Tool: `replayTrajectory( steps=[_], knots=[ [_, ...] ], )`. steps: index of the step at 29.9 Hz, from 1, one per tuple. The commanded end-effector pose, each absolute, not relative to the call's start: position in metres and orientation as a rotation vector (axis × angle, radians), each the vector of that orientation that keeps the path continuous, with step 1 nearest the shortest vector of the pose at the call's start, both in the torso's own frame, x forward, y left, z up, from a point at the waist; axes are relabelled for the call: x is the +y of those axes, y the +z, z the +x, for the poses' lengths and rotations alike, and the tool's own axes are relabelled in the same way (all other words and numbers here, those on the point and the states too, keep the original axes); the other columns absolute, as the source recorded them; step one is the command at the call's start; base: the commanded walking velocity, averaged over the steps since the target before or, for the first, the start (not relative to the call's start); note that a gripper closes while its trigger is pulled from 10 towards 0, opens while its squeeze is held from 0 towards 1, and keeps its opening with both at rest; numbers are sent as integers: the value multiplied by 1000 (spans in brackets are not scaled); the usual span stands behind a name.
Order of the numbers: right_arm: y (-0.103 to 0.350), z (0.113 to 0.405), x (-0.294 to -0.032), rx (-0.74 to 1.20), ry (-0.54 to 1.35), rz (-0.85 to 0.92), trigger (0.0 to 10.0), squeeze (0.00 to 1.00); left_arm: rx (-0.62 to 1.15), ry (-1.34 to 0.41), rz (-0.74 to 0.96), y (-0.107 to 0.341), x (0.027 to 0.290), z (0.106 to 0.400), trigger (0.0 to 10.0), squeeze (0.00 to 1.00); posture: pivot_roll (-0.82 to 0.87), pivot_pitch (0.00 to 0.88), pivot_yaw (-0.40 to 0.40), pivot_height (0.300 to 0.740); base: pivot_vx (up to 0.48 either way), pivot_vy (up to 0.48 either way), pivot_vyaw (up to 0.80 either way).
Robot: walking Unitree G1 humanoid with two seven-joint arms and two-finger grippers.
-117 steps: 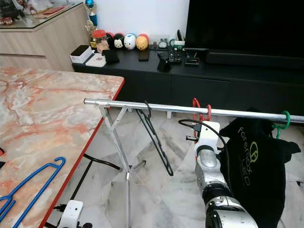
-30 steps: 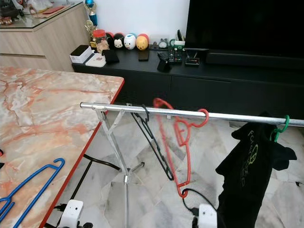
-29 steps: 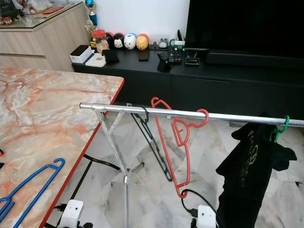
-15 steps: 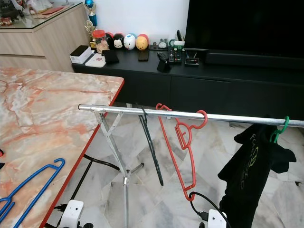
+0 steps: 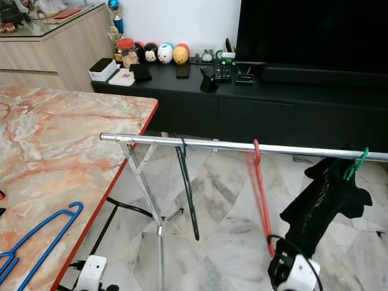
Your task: Hang hanger
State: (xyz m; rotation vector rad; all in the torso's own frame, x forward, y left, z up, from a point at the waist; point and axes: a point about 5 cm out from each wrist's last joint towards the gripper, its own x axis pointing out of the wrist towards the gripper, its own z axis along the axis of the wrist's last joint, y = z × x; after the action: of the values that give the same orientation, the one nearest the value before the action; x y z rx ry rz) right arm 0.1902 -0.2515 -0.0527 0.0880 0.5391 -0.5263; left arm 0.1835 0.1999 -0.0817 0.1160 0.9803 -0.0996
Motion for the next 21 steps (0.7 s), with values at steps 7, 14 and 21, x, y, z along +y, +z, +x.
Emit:
replayTrajectory(
  steps=[7,14,21],
  knots=[
    [-26,227,-243,349,-464,76,10000,0,991,-92,133,-82,205,180,10000,0,-38,0,82,740,0,0,0],
    [-26,233,-221,337,-348,45,10000,0,991,-92,131,-82,205,180,10000,0,-37,0,81,740,0,0,0],
    [-39,220,-219,426,-364,38,10000,0,992,-96,130,-83,204,180,10000,0,-36,0,80,740,0,0,0]
  ],
)
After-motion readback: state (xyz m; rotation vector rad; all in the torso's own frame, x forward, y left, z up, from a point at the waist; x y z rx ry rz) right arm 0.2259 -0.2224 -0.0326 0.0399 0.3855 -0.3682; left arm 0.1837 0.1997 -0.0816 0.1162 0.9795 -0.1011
